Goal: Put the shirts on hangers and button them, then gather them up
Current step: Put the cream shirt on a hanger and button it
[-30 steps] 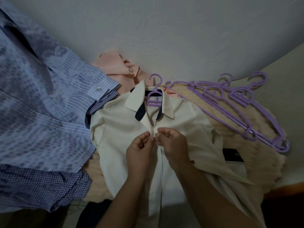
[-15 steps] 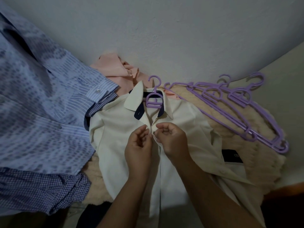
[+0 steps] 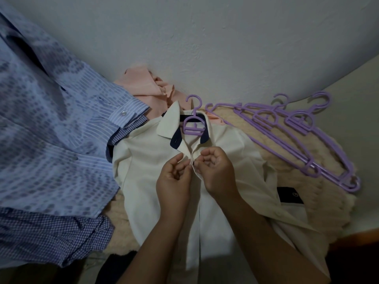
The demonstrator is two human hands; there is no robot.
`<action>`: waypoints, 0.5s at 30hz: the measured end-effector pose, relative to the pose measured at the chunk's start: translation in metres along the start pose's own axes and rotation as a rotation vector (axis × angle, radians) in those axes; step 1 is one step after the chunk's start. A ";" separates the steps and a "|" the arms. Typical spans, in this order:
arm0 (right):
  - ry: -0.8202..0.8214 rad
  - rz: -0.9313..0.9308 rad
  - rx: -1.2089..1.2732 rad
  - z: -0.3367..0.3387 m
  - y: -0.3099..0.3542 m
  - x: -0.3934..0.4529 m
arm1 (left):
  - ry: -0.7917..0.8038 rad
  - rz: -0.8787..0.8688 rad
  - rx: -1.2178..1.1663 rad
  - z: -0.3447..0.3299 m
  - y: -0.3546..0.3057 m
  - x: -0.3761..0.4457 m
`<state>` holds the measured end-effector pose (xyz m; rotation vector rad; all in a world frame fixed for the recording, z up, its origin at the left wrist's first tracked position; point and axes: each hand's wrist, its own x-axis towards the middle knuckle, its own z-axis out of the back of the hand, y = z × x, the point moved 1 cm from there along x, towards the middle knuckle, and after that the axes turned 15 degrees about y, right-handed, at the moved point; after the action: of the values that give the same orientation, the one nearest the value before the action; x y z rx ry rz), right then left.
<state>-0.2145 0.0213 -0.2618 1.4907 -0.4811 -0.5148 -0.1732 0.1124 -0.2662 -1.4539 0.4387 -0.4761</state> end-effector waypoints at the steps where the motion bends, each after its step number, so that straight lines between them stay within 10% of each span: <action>1: 0.001 0.005 -0.017 0.000 -0.001 0.000 | 0.005 -0.002 0.000 0.000 0.000 0.000; 15: -0.013 0.032 -0.160 0.005 -0.008 0.004 | -0.065 0.088 -0.123 0.001 -0.001 -0.001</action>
<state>-0.2143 0.0152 -0.2693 1.3254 -0.4625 -0.5256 -0.1732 0.1138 -0.2653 -1.5567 0.4850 -0.3354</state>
